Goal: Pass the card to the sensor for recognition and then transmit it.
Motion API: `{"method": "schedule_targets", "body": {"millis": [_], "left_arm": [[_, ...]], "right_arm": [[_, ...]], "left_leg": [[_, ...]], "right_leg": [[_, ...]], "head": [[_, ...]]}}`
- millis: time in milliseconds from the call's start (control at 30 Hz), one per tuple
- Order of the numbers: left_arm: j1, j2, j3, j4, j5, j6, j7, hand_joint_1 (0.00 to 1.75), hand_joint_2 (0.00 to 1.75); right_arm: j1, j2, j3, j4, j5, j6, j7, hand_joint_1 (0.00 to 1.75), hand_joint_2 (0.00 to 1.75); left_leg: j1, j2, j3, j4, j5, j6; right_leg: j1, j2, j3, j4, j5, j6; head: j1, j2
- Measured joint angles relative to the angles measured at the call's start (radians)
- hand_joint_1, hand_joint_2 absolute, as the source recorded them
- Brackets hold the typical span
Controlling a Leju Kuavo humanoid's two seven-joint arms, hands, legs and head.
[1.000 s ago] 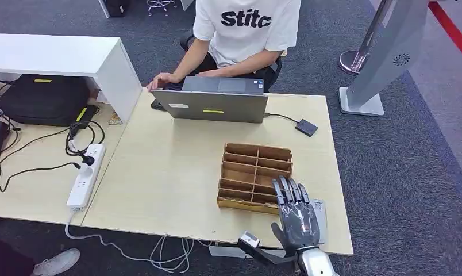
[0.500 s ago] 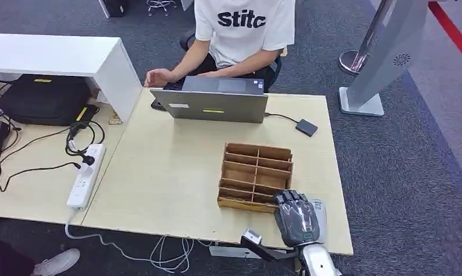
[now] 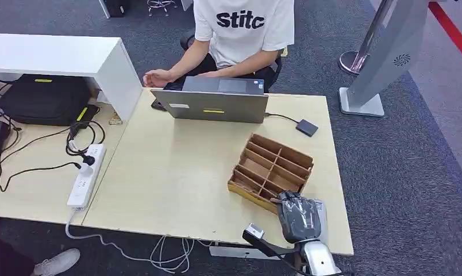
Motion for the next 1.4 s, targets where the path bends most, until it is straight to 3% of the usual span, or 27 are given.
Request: {"method": "schedule_targets", "body": {"millis": [100, 133, 300, 633, 1400], "left_arm": [[0.0, 0.0, 0.0, 0.0, 0.0, 0.0, 0.0, 0.0, 1.75], [0.0, 0.0, 0.0, 0.0, 0.0, 0.0, 0.0, 0.0, 1.75], [0.0, 0.0, 0.0, 0.0, 0.0, 0.011, 0.001, 0.0, 1.75], [0.001, -0.001, 0.0, 0.0, 0.002, 0.019, 0.0, 0.0, 1.75], [0.001, -0.001, 0.0, 0.0, 0.001, 0.018, -0.001, 0.0, 1.75]], "right_arm": [[0.013, 0.0, -0.004, -0.027, 0.0, -0.001, -0.006, 1.66, 1.75], [0.015, 0.0, -0.004, -0.035, 0.0, -0.001, -0.007, 1.55, 1.75], [0.033, 0.0, -0.005, -0.122, -0.035, 0.004, -0.035, 1.45, 1.75], [0.058, 0.0, 0.012, -0.301, -0.109, 0.052, -0.07, 1.36, 1.75], [0.071, 0.0, 0.014, -0.322, -0.176, 0.055, -0.091, 1.47, 1.75]], "left_leg": [[0.0, 0.0, 0.0, 0.0, 0.0, 0.0], [0.0, 0.0, 0.0, 0.0, 0.0, 0.0], [0.0, 0.0, -0.001, 0.0, 0.0, 0.0], [0.0, 0.0, -0.001, 0.0, 0.0, 0.0], [0.0, 0.0, -0.001, 0.0, 0.0, 0.0]], "right_leg": [[0.0, 0.0, 0.0, 0.0, 0.0, 0.0], [0.0, 0.0, 0.0, 0.0, 0.0, 0.0], [0.0, 0.0, -0.001, 0.0, 0.0, 0.0], [0.0, 0.0, -0.001, 0.0, 0.0, 0.0], [0.0, 0.0, -0.001, 0.0, 0.0, 0.0]], "head": [[0.0, 0.0], [0.0, 0.0], [0.0, 0.0], [0.0, 0.0], [0.0, 0.0]]}}
